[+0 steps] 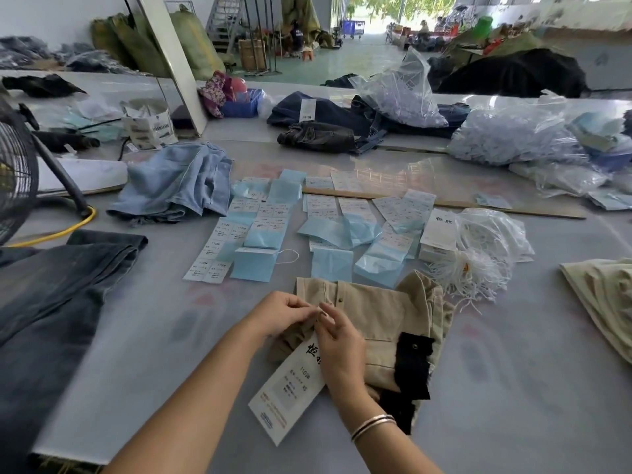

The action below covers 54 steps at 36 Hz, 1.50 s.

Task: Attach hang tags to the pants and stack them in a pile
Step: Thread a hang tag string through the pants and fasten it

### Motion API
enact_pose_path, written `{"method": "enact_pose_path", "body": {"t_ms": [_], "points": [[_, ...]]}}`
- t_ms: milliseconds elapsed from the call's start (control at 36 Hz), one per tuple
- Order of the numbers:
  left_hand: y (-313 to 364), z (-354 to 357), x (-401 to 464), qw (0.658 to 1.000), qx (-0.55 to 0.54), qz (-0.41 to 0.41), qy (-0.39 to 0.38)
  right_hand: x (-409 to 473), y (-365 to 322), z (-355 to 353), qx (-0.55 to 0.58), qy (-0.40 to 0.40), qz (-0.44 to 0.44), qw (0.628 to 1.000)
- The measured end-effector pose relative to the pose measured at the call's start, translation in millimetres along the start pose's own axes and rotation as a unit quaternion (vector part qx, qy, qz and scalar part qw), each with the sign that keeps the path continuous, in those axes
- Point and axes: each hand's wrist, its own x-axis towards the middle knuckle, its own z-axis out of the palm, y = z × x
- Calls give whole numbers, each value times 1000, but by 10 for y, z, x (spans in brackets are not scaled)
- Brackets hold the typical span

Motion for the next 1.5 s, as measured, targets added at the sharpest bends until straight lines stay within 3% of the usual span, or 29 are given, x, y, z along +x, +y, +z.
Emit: {"method": "enact_pose_path", "body": {"t_ms": [83,167,278,333,444,528,639,694,778,861,1000,1111,1250,1500], "points": [[-40,37,5,999,-22,-17,30,-23,23,0,-111,-7,-47,993],[-55,54,12,996,-59,-35,59,7,22,-32,-111,-20,-54,992],[-83,3,33,986,-94,-41,129,107,-48,-152,73,-12,16,997],[-86,-8,45,982,-90,-30,164,163,-69,-229,194,-16,69,978],[0,25,72,973,-67,39,219,309,-76,-362,292,1,119,949],[97,98,73,980,-37,82,178,381,-98,-437,217,-34,123,968],[122,168,88,984,-18,106,139,387,-63,-603,-26,-72,47,996],[104,185,86,985,-12,116,129,355,-66,-694,-135,-108,-5,985],[67,214,67,986,-3,131,105,297,-20,-777,-276,-190,-61,940],[40,252,38,985,18,150,86,248,54,-798,-343,-187,-84,916],[-14,331,-32,976,57,200,59,200,133,-736,-337,-166,-99,922],[-67,382,-83,945,223,239,27,277,89,-755,-183,-128,-34,974],[-120,389,-83,910,317,267,4,337,63,-747,-18,-128,21,991],[-123,391,-71,889,357,286,-17,303,235,-718,-120,-136,-71,981]]}}
